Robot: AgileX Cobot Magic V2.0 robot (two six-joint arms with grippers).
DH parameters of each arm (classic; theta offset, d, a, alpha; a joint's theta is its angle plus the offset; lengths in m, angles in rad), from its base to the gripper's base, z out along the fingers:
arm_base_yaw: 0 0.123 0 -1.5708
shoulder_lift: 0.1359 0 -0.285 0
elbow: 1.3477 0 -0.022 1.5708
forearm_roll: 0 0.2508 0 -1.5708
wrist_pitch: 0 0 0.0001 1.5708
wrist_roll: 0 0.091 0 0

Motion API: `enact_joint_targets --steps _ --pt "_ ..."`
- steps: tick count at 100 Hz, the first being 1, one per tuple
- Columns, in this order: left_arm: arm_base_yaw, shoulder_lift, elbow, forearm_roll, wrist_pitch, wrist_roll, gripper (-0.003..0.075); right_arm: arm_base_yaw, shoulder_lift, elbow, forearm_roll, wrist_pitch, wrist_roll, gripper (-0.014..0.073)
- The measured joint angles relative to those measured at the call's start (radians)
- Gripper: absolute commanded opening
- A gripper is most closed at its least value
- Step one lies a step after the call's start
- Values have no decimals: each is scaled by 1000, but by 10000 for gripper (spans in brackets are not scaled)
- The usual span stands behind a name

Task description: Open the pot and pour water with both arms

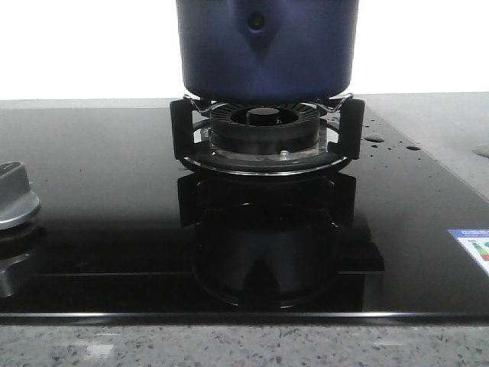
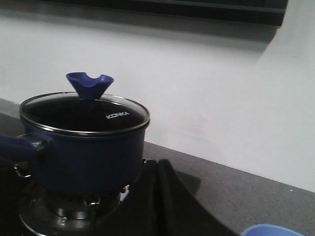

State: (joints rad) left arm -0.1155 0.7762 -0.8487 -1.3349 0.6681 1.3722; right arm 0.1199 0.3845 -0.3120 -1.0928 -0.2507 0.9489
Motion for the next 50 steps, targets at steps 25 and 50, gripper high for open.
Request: enact_joint_targets --steps 25,50 --pt "5 -267 348 -2 -168 0 27 34 0 6 -1 -20 0 -65" --pt "5 -342 421 -8 -190 0 27 34 0 6 -1 -24 0 -65"
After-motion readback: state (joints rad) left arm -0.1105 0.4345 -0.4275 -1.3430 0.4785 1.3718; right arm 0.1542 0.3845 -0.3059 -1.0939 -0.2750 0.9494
